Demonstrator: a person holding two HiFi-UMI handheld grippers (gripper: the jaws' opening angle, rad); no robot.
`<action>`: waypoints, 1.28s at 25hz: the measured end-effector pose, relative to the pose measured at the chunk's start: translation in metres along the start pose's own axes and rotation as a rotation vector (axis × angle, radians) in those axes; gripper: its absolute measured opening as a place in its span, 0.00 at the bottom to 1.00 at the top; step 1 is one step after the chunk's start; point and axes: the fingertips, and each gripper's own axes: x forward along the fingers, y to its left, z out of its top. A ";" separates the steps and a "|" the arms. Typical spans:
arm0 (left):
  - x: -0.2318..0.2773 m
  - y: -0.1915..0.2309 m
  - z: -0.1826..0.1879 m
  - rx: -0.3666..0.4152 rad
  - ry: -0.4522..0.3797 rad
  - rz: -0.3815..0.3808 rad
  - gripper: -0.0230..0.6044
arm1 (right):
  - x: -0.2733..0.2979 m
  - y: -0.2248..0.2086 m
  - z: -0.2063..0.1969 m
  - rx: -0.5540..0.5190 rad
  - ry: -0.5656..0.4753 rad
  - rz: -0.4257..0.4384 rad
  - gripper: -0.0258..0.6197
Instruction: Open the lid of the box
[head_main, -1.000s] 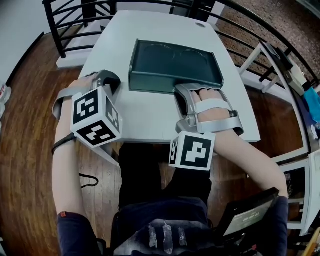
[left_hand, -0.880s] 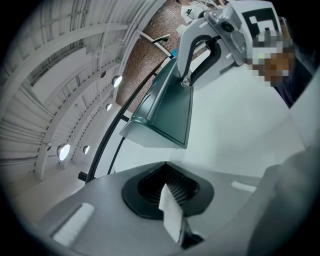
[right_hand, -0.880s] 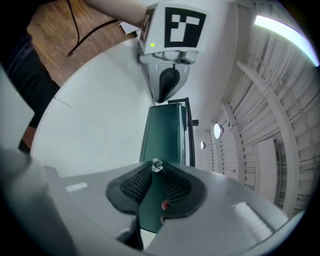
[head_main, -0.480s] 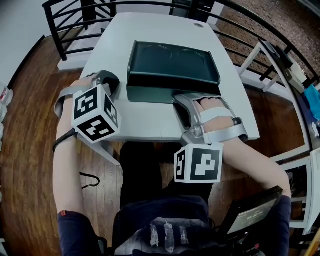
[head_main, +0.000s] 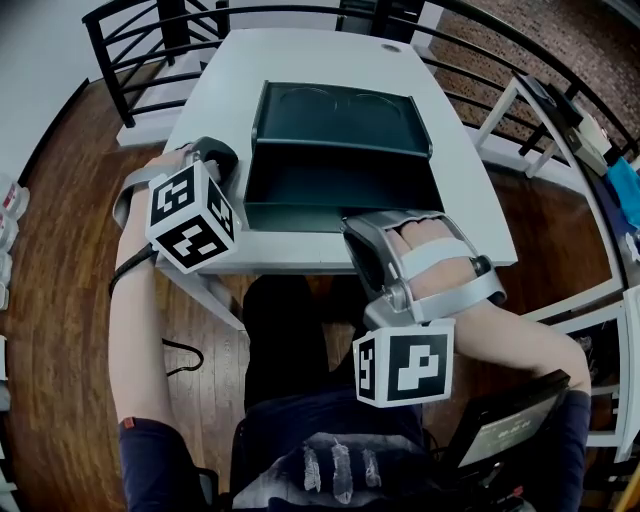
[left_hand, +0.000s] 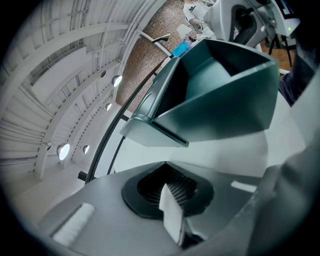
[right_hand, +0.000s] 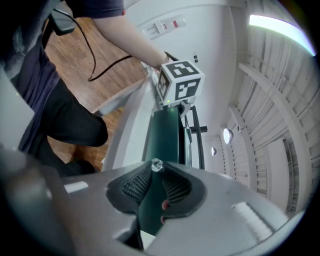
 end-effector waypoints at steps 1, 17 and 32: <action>0.001 0.000 0.000 -0.001 0.000 0.000 0.06 | -0.002 0.001 -0.001 -0.003 0.003 0.007 0.15; 0.004 0.001 0.002 -0.003 0.005 -0.001 0.06 | -0.024 0.011 0.004 -0.030 0.002 0.042 0.14; 0.008 0.009 -0.009 -0.020 0.025 0.007 0.06 | -0.031 0.008 0.002 -0.063 0.013 0.009 0.15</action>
